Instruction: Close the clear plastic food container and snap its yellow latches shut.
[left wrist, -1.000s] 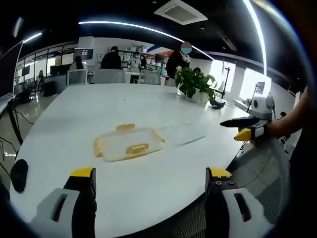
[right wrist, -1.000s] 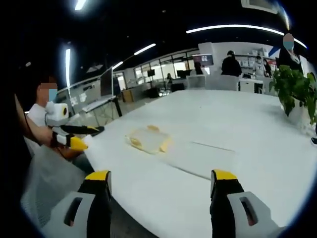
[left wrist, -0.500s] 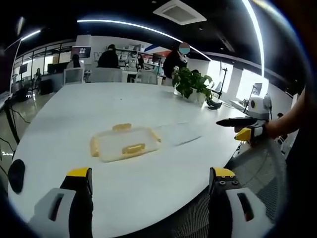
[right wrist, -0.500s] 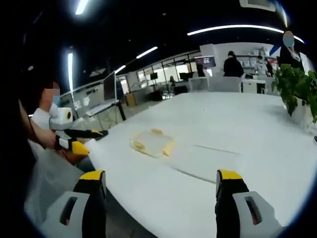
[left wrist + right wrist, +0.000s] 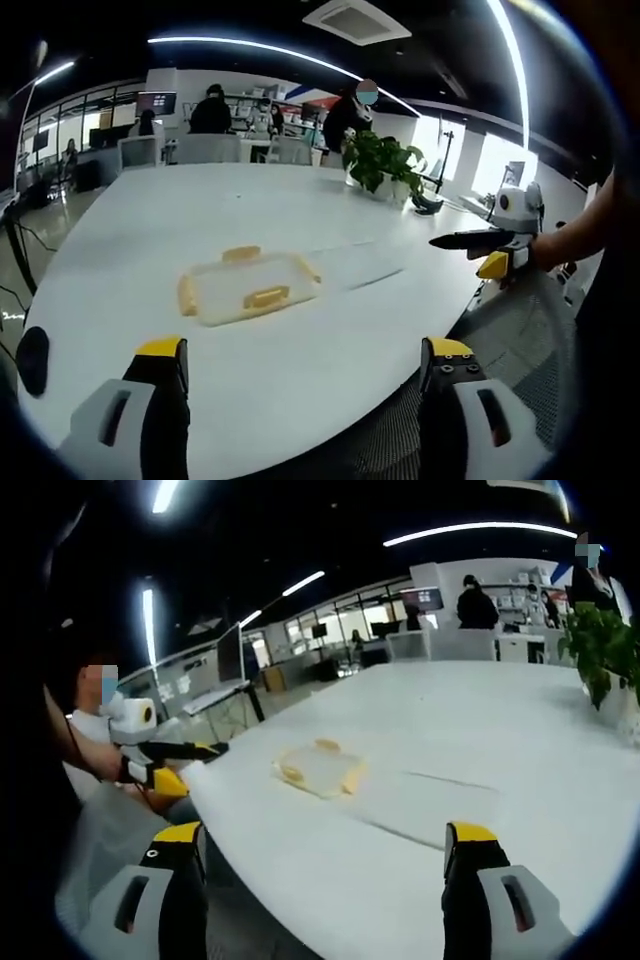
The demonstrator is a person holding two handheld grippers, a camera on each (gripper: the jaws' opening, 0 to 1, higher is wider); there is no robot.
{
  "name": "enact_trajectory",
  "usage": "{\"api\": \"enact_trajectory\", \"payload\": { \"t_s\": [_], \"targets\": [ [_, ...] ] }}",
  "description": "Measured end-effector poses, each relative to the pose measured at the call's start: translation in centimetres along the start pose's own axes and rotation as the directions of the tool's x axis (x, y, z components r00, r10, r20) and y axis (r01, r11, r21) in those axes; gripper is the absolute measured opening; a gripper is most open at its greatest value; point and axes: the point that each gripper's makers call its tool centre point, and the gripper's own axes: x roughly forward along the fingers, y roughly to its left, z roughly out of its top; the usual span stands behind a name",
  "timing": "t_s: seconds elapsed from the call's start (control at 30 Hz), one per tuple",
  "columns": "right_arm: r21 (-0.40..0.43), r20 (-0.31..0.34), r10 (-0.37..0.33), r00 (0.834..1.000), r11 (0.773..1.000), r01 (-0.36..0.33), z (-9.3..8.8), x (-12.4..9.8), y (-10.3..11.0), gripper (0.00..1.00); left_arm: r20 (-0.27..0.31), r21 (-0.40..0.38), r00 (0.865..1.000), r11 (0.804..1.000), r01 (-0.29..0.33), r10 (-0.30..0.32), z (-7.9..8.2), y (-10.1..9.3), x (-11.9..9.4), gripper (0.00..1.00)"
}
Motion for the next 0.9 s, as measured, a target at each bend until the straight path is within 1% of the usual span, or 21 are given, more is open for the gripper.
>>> {"api": "enact_trajectory", "payload": {
  "t_s": [0.07,0.27,0.43,0.57,0.67,0.8,0.9],
  "targets": [
    [0.004,0.012,-0.01,1.0,1.0,0.01,0.28,-0.1,-0.24,0.99,-0.003,0.006,1.0,1.0,0.005,-0.005,-0.03,-0.11,0.06,0.97],
    [0.012,0.015,-0.028,0.999,1.0,0.028,0.37,-0.22,-0.6,0.96,-0.005,0.005,1.0,1.0,0.011,-0.011,-0.08,-0.2,0.12,0.96],
    [0.012,0.009,-0.035,0.999,0.999,0.035,0.23,-0.18,-0.53,0.94,-0.005,0.015,1.0,1.0,0.011,-0.011,-0.11,-0.42,0.2,0.94],
    [0.012,0.014,-0.04,0.999,0.999,0.04,0.32,-0.22,-0.82,0.93,-0.003,0.017,1.0,1.0,0.001,-0.001,-0.15,-0.18,0.23,0.93],
    [0.004,0.025,-0.041,0.999,0.999,0.041,0.45,-0.24,-0.74,0.91,0.001,0.011,1.0,1.0,-0.006,0.006,-0.09,0.03,0.17,0.93],
    [0.0,0.028,-0.044,0.999,0.999,0.044,0.49,-0.23,-0.8,0.91,0.026,0.008,1.0,1.0,-0.016,0.016,0.42,0.26,-0.02,0.94],
    [-0.004,0.033,-0.054,0.998,0.999,0.054,0.65,-0.3,-1.0,0.91,0.026,0.012,1.0,1.0,-0.018,0.017,0.46,0.37,-0.08,0.93]
  ]
}}
